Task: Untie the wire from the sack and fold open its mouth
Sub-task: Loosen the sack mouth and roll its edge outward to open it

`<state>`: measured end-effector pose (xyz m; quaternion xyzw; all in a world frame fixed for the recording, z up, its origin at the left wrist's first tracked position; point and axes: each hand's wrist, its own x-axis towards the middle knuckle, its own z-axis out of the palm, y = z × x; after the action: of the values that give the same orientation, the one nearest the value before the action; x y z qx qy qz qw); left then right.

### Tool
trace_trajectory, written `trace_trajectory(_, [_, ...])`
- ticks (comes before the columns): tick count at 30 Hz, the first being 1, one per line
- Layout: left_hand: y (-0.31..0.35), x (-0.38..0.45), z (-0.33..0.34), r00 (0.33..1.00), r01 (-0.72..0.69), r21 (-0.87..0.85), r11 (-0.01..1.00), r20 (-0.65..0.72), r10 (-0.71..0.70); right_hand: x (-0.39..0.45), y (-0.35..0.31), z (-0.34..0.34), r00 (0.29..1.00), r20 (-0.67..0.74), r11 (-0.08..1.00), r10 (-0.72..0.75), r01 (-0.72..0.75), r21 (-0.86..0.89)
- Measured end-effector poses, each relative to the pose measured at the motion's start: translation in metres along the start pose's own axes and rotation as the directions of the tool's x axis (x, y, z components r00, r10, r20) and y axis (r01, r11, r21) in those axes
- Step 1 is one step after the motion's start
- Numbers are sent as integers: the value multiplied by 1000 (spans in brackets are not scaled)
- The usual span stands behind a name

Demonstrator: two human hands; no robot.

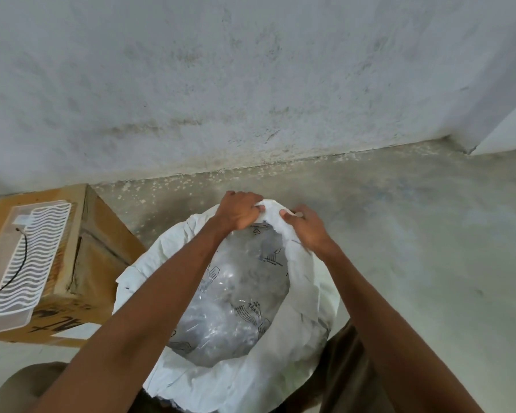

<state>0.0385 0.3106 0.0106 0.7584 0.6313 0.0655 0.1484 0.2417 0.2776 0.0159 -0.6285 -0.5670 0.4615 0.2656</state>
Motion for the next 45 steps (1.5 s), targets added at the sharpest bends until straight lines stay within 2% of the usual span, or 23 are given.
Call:
trace_trajectory(1, [-1, 5, 0, 998, 59, 4, 998, 27, -59, -7, 5, 3, 999, -48, 994, -24, 18, -111])
trace_trajectory(4, [-1, 13, 1, 967, 236, -17, 972, 107, -233, -29, 18, 16, 989, -146, 908, 2, -63, -413])
trace_trajectory(6, [3, 17, 4, 940, 290, -97, 952, 215, -264, -31, 27, 21, 980, -197, 889, 6, -95, -449])
trace_trajectory(8, [9, 17, 5, 932, 263, -138, 955, 294, -214, -31, 30, 18, 976, -219, 932, 23, -100, -349])
trace_trajectory(10, [15, 13, 10, 958, 158, -144, 977, 260, -117, -30, 29, 9, 974, -213, 981, 77, -113, -160])
trace_trajectory(12, [24, 2, 15, 986, -109, -139, 984, 110, 124, -31, 21, -3, 975, -155, 987, 160, -152, 60])
trace_trajectory(14, [33, -7, 25, 928, -370, -115, 922, 10, 374, -29, 17, -12, 966, -28, 946, 258, -247, 212])
trace_trajectory(16, [40, -11, 36, 887, -461, -30, 887, -7, 461, -20, 25, -15, 924, 105, 867, 368, -382, 320])
trace_trajectory(18, [46, -10, 42, 877, -474, 82, 877, -43, 478, -16, 40, -16, 903, 135, 839, 408, -429, 334])
trace_trajectory(20, [55, -8, 42, 877, -455, 161, 876, -91, 473, -16, 46, -14, 921, 95, 863, 377, -386, 324])
trace_trajectory(22, [66, -5, 39, 905, -402, 225, 888, -52, 423, -28, 38, -13, 949, 10, 912, 317, -307, 271])
trace_trajectory(24, [78, -1, 37, 936, -341, 273, 900, 16, 350, -42, 36, -9, 962, -115, 965, 246, -233, 119])
trace_trajectory(28, [88, 7, 32, 985, -167, 237, 957, 76, 153, -71, 44, 7, 950, -197, 946, 242, -276, -170])
trace_trajectory(30, [88, 12, 34, 991, -101, 195, 976, 105, 82, -72, 53, 10, 948, -219, 954, 232, -266, -139])
trace_trajectory(32, [86, 15, 32, 988, -95, 111, 989, 133, 80, -66, 60, 7, 934, -246, 966, 259, -253, 58])
trace_trajectory(33, [84, 16, 30, 985, -105, 38, 994, 142, 99, -62, 62, 4, 923, -242, 948, 299, -258, 187])
trace_trajectory(35, [77, 15, 25, 981, -146, -71, 987, 117, 154, -56, 68, -2, 898, -140, 835, 416, -317, 449])
trace_trajectory(38, [59, 5, 23, 975, -219, -89, 972, 28, 223, -53, 80, -12, 855, 160, 496, 493, -428, 755])
trace_trajectory(39, [53, -1, 25, 975, -223, -77, 972, -2, 223, -55, 81, -14, 847, 232, 409, 478, -449, 794])
trace_trajectory(41, [46, -20, 33, 981, -180, -124, 976, -96, 169, -60, 81, -14, 860, 269, 346, 434, -434, 832])
trace_trajectory(43, [52, -49, 44, 974, -128, -236, 963, -215, 77, -65, 80, -10, 877, 255, 316, 407, -397, 862])
trace_trajectory(45, [68, -87, 59, 972, -124, -294, 948, -230, 55, -69, 79, -5, 892, 246, 247, 380, -354, 902])
